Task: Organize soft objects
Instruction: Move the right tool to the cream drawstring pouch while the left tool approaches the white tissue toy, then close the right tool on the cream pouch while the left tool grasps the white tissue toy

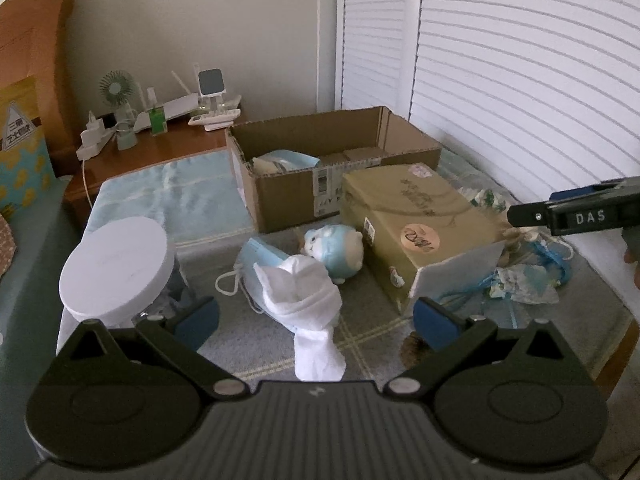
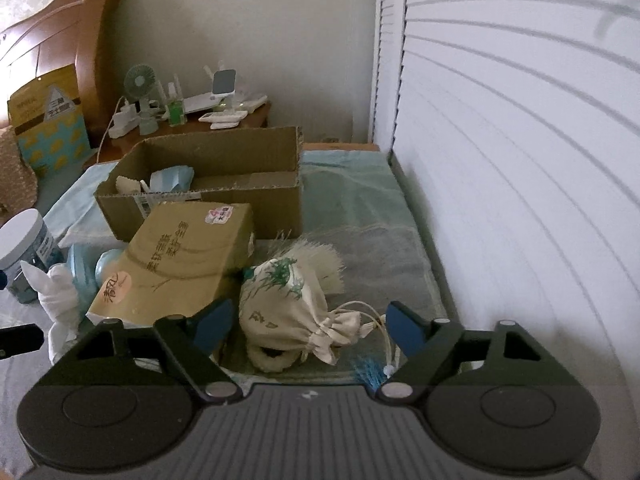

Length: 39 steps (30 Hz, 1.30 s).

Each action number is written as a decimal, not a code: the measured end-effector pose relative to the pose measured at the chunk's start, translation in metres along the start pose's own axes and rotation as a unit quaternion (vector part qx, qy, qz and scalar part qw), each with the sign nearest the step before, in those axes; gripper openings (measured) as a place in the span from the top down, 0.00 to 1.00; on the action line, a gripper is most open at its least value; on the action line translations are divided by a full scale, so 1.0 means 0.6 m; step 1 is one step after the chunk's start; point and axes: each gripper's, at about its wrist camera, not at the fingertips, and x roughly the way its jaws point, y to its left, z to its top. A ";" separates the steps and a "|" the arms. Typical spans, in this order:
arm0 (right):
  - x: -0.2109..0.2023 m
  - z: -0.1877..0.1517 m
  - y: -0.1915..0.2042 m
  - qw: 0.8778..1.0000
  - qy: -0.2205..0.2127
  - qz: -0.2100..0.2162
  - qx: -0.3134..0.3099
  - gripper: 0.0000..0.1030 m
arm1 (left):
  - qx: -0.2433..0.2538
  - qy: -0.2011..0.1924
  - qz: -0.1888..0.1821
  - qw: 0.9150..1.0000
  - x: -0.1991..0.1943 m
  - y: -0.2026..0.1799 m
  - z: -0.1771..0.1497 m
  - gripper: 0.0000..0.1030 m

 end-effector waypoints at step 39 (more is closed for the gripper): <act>-0.002 -0.009 -0.025 1.000 0.010 -0.024 0.017 0.39 | 0.009 0.019 -0.022 1.000 0.026 -0.007 0.000 0.01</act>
